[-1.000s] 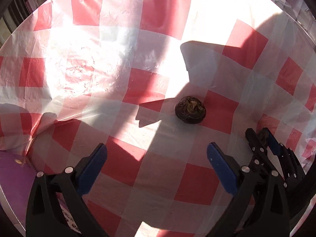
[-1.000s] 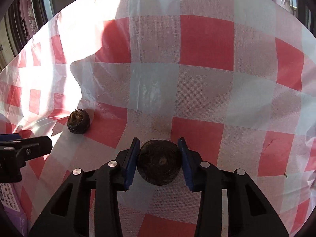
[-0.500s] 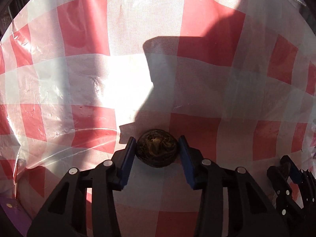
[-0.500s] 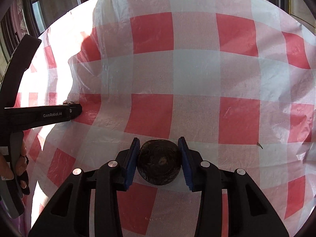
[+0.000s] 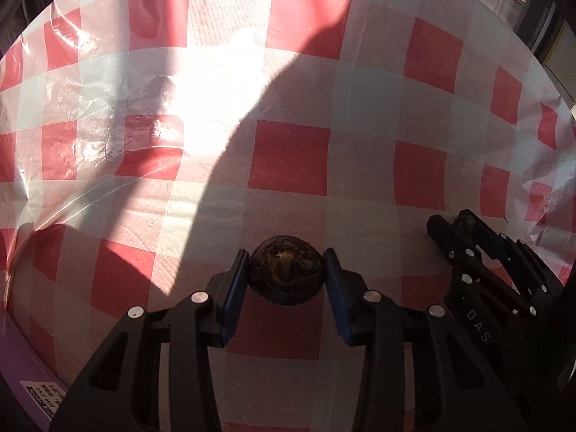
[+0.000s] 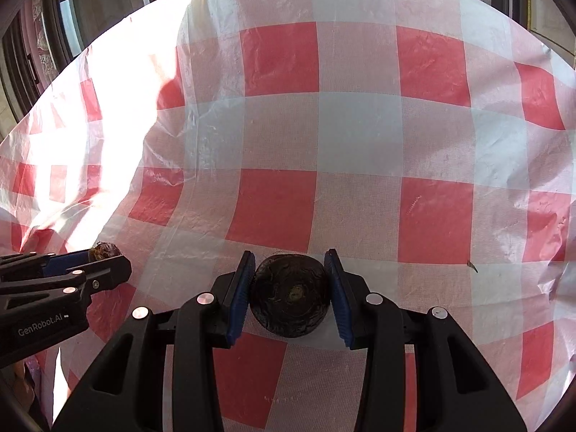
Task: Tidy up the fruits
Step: 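Carry both dates over the white box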
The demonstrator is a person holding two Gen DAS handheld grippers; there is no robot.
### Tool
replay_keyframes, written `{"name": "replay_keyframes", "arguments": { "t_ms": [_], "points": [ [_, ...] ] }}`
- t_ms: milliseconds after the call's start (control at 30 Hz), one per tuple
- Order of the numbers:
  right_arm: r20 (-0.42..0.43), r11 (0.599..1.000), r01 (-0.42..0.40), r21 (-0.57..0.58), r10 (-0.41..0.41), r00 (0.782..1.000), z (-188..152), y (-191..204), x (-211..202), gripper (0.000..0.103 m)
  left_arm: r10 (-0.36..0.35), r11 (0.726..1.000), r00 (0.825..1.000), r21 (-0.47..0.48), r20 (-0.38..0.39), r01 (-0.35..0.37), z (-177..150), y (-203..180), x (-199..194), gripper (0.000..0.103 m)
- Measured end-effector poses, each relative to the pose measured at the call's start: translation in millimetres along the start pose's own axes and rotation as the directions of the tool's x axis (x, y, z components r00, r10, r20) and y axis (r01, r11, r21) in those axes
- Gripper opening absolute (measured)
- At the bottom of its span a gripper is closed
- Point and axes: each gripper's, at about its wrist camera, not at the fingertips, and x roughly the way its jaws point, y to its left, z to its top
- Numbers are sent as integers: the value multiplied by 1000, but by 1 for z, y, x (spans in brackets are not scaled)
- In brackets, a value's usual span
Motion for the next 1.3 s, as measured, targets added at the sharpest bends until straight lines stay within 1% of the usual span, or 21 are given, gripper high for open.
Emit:
{"name": "replay_keyframes", "arguments": {
  "t_ms": [67,167,367,533,567,633,667,833,933,1000,1133,1300],
  "points": [
    [-7,1000,11,-9,-11,1000,-5,4,-2,40,-11,1000,1000,19,-17,12,-14,-4,-3,42],
    [-30,1000,6,19,-6,1000,-18,4,-15,40,-22,998,999,61,-41,25,-37,-10,-9,42],
    [-73,998,21,55,-16,997,-65,8,-56,40,-34,987,996,152,-82,46,-81,-16,-27,42],
    [-132,998,28,55,-21,991,-100,23,-80,40,-56,978,991,195,-124,79,-115,-10,-50,42],
    [-142,998,29,56,-21,990,-104,25,-83,40,-61,976,990,201,-130,86,-110,-11,-54,42],
    [-168,996,31,79,-17,986,-115,25,-94,40,-73,971,988,215,-139,102,-120,-9,-62,42],
    [-179,996,35,86,-19,984,-119,25,-99,40,-83,968,986,225,-144,114,-121,-15,-69,42],
    [-229,988,58,145,-24,973,-137,25,-117,40,-121,939,981,302,-152,163,-131,-26,-88,42],
    [-258,979,75,192,-24,966,-145,27,-125,40,-145,924,980,334,-138,184,-141,-29,-105,42],
    [-260,974,85,210,-28,965,-149,32,-133,40,-160,916,980,352,-120,193,-144,-32,-114,42],
    [-235,973,86,215,-34,971,-152,49,-154,40,-194,902,979,381,-64,204,-146,-28,-139,42],
    [-191,971,86,223,-43,981,-151,74,-181,40,-245,894,970,390,15,219,-151,-11,-178,42]
  ]
}}
